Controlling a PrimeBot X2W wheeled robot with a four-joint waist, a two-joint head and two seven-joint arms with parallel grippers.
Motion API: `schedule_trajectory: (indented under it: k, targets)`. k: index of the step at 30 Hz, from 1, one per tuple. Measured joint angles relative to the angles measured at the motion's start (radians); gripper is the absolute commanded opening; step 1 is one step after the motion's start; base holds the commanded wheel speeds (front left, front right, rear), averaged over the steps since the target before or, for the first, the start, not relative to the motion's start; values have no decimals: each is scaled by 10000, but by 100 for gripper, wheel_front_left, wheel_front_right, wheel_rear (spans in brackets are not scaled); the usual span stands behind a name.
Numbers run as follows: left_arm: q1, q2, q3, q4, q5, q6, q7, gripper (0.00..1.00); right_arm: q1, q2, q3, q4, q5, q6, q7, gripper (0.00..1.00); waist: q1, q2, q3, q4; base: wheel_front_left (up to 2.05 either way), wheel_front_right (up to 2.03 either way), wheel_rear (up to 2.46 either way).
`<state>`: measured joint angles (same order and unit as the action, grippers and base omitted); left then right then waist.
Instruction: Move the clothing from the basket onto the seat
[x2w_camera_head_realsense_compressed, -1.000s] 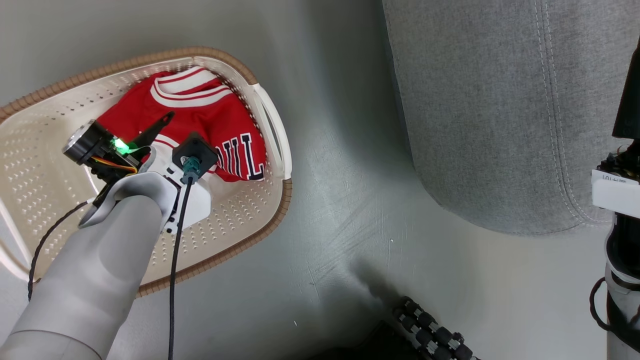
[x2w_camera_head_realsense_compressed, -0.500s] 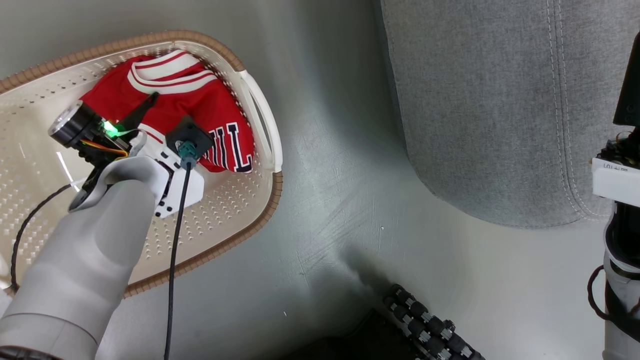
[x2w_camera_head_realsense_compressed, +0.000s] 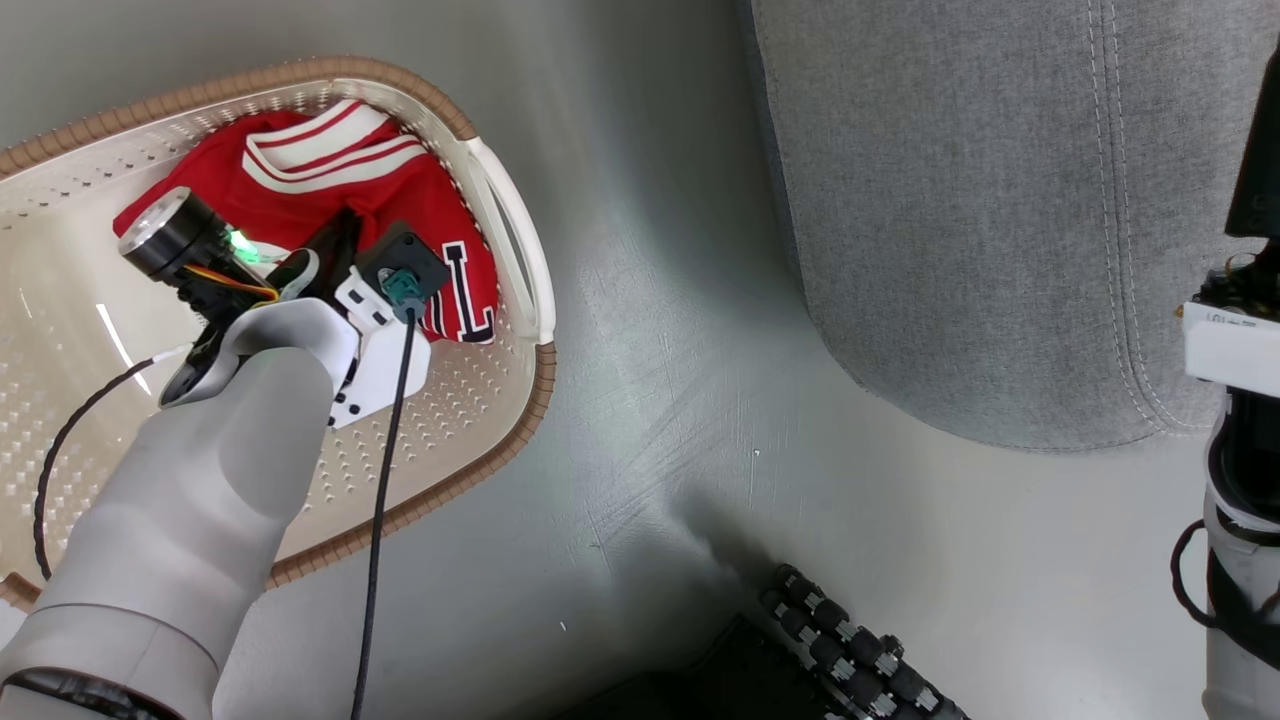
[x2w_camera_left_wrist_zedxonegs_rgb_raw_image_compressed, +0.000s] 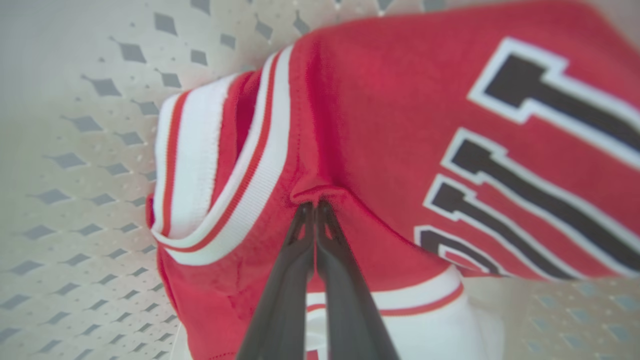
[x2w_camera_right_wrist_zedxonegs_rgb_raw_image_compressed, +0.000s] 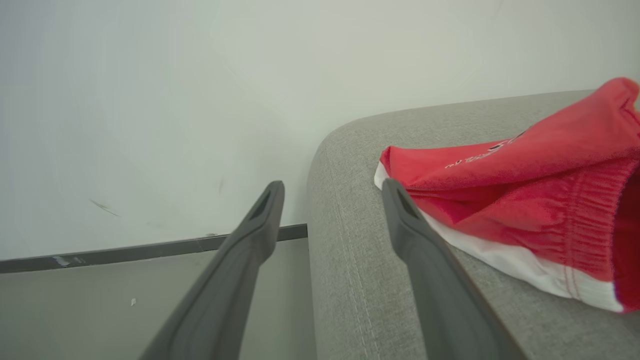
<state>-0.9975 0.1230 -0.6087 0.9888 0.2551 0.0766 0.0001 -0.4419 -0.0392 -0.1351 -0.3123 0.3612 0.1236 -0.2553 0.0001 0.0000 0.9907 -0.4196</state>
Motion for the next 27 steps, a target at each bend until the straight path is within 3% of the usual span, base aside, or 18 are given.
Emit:
schedule_trajectory:
  k: [15,27]
  targets:
    - [16,-33,56,-345,-96,19,-456,0,-383,2,-98,230,98,0,0,100,0,0,-238,330,0,0,0]
    - [958,-130,449,-1296,-690,685,-1413,0,-517,0,-4,456,-65,0,0,100,0,0,-704,844,0,0,0]
